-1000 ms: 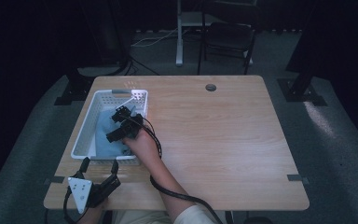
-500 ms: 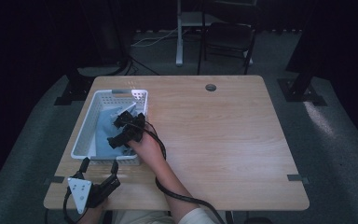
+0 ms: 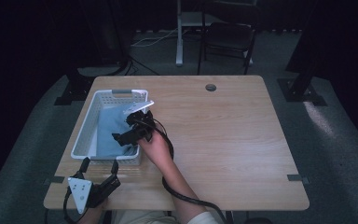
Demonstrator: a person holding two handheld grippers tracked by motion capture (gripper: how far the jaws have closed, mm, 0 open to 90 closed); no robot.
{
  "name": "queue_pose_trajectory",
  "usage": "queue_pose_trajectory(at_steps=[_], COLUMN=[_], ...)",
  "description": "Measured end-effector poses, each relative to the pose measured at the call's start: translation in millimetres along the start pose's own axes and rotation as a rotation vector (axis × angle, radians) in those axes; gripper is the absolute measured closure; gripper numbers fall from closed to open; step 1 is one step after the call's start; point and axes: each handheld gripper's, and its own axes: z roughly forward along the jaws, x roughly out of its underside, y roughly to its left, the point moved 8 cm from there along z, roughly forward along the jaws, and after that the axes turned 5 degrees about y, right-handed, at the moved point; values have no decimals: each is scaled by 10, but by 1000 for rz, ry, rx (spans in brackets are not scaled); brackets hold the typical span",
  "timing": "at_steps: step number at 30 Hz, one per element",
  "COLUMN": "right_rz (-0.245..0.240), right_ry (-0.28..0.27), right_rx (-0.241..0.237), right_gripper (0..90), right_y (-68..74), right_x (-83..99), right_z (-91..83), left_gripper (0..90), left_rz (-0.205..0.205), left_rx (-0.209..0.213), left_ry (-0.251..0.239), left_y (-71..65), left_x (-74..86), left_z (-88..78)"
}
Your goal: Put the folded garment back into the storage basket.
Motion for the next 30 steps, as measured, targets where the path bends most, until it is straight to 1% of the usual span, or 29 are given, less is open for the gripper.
queue_pose_trajectory(at_steps=[2,6,8,12,13,15,19,22,25,30], right_rz=[2,30,31,19,14,-1,-11,-20,-25,-8], right_ry=[-3,-16,-16,-12,-8,-7,-19,-20,-23,-46], right_rx=[2,0,-10,-18,-29,-22,-36,-32,-19,-12], right_gripper=[22,23,23,23,23,23,23,23,23,23], right_y=[-15,-75,-76,-58,-35,-26,-5,8,1,-31], right_x=[9,40,55,77,96,118,157,188,223,271], right_z=[-17,-82,-100,-113,-119,-128,-162,-182,-194,-236], left_gripper=[107,107,107,107,107,107,107,107,107,107], left_rz=[-2,-3,-3,-3,-4,-4,-2,-5,-4,-10], left_rx=[0,0,0,0,0,2,3,4,4,8], left_ry=[0,0,-1,-1,-2,-3,-3,-6,-7,-11], left_y=[-1,-2,-1,-1,-1,0,1,1,2,0], left_x=[0,0,0,0,-1,-1,-2,-4,-5,-7], left_z=[0,0,0,-1,-1,-2,-2,-2,-3,-4])
